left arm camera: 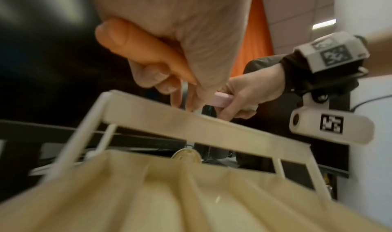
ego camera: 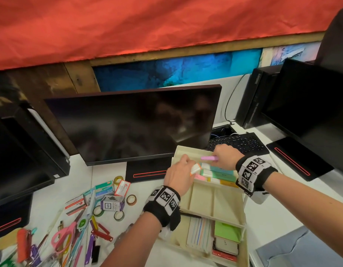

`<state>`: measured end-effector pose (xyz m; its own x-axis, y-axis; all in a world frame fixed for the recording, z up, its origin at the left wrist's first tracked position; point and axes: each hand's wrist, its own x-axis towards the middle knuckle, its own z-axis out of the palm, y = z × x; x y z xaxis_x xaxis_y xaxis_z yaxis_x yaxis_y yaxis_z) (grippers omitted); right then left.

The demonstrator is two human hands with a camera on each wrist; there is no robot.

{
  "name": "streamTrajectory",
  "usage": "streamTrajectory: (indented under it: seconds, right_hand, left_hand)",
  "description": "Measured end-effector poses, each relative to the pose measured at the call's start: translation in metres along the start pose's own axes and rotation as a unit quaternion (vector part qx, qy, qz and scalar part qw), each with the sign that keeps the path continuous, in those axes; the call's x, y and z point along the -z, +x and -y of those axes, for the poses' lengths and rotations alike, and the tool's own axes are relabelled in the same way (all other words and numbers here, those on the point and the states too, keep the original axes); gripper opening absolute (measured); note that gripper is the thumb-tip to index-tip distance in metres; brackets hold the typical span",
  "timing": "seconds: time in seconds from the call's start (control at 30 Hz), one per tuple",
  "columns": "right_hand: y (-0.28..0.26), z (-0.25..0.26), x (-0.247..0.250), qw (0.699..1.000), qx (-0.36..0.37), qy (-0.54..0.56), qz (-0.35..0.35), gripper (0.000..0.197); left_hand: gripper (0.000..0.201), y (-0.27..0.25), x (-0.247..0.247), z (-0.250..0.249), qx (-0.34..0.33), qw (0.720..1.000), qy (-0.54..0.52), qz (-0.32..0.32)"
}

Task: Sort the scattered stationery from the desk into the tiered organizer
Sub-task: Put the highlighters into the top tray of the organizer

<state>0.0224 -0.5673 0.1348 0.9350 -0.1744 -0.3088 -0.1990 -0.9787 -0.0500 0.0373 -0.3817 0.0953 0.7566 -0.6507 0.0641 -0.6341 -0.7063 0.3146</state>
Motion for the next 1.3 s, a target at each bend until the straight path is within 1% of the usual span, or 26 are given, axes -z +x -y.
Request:
streamTrajectory:
  seconds: [0.07,0.1,0.13,0.17,0.23,0.3,0.37,0.43,0.47,0.53,0.57,0.6,0.63,0.67,0.73,0.77,0.8,0.87,0.93,1.03,1.1,1.2,1.23,1.27,1.3]
  right_hand:
    - [0.001,-0.008,-0.004,0.997,-0.025,0.069,-0.027,0.021]
    - [0.001,-0.012,-0.006,0.992,-0.033,0.113,-0.04,0.019]
    - [0.001,-0.017,-0.007,0.984,-0.044,0.163,-0.058,0.014]
    - [0.0,-0.021,-0.008,0.972,-0.053,0.215,-0.078,0.009]
    - [-0.003,-0.027,-0.008,0.938,-0.083,0.327,-0.083,0.021]
    - [-0.006,-0.031,-0.005,0.895,-0.102,0.432,-0.05,0.029]
    - [-0.008,-0.035,-0.002,0.872,-0.092,0.48,-0.032,0.036]
    - [-0.012,-0.035,0.001,0.853,-0.069,0.517,-0.033,0.03]
    - [-0.013,-0.034,0.001,0.838,-0.053,0.542,-0.039,0.027]
    - [-0.013,-0.032,0.0,0.796,-0.024,0.603,-0.046,0.029]
    - [-0.012,-0.029,0.001,0.772,-0.023,0.633,-0.046,0.03]
    - [-0.011,-0.027,0.002,0.754,-0.033,0.654,-0.045,0.029]
    - [-0.009,-0.024,0.003,0.746,-0.045,0.663,-0.043,0.027]
    - [-0.006,-0.021,0.003,0.753,-0.054,0.654,-0.04,0.024]
    - [-0.002,-0.015,0.003,0.789,-0.048,0.612,-0.029,0.013]
    - [0.001,-0.013,0.001,0.802,-0.037,0.596,-0.022,0.006]
    - [0.003,-0.011,0.0,0.807,-0.025,0.589,-0.017,0.005]
    - [0.007,-0.006,-0.001,0.794,-0.011,0.607,-0.007,0.009]
    - [0.008,-0.002,0.002,0.781,0.001,0.624,-0.004,0.008]
    - [0.011,0.003,0.007,0.773,0.025,0.634,0.005,0.012]
    - [0.012,0.007,0.009,0.768,0.026,0.639,-0.011,0.019]
    - [0.017,0.01,0.011,0.758,0.004,0.648,-0.069,0.029]
    - [0.019,0.011,0.013,0.757,0.0,0.648,-0.078,0.03]
    - [0.019,0.012,0.015,0.763,0.003,0.642,-0.079,0.029]
    - [0.021,0.013,0.017,0.776,0.01,0.626,-0.074,0.026]
  left_hand:
    - [0.033,0.006,-0.001,-0.008,-0.02,0.999,-0.005,0.028]
    - [0.036,0.009,-0.002,-0.01,-0.019,0.999,-0.005,0.046]
    - [0.038,0.012,-0.002,-0.013,-0.016,0.998,0.0,0.062]
    - [0.039,0.013,-0.003,-0.015,-0.013,0.997,0.007,0.072]
    - [0.038,0.015,-0.003,-0.019,-0.014,0.997,0.016,0.079]
    - [0.038,0.016,-0.005,-0.021,-0.022,0.996,0.0,0.09]
    - [0.036,0.017,-0.006,-0.023,-0.039,0.994,-0.017,0.1]
    - [0.032,0.017,-0.005,-0.025,-0.045,0.994,-0.032,0.092]
    - [0.03,0.017,-0.005,-0.025,-0.035,0.996,-0.042,0.076]
    - [0.028,0.015,-0.004,-0.022,0.004,0.998,-0.061,0.024]
    - [0.026,0.013,-0.004,-0.02,0.018,0.998,-0.066,0.007]
    - [0.024,0.01,-0.005,-0.02,0.02,0.997,-0.071,0.007]
    - [0.022,0.007,-0.007,-0.02,0.012,0.997,-0.076,0.018]
    - [0.02,0.004,-0.007,-0.021,0.0,0.996,-0.082,0.032]
    - [0.02,0.001,-0.007,-0.02,-0.012,0.995,-0.089,0.041]
    - [0.022,0.001,-0.006,-0.018,-0.005,0.996,-0.082,0.029]
    - [0.024,0.001,-0.004,-0.015,0.008,0.998,-0.067,0.009]
    - [0.026,-0.001,-0.001,-0.005,0.037,0.999,-0.025,-0.021]
    - [0.025,-0.005,0.0,0.005,0.054,0.998,0.002,-0.018]
    - [0.025,-0.011,0.001,0.011,0.047,0.999,-0.011,-0.015]
    - [0.024,-0.014,0.0,0.011,0.04,0.999,-0.024,-0.021]
    - [0.023,-0.017,-0.001,0.013,0.036,0.998,-0.045,-0.022]
    - [0.022,-0.018,-0.001,0.014,0.033,0.998,-0.054,-0.023]
    - [0.021,-0.019,-0.001,0.015,0.029,0.997,-0.065,-0.026]
    - [0.021,-0.021,0.0,0.016,0.029,0.996,-0.08,-0.037]
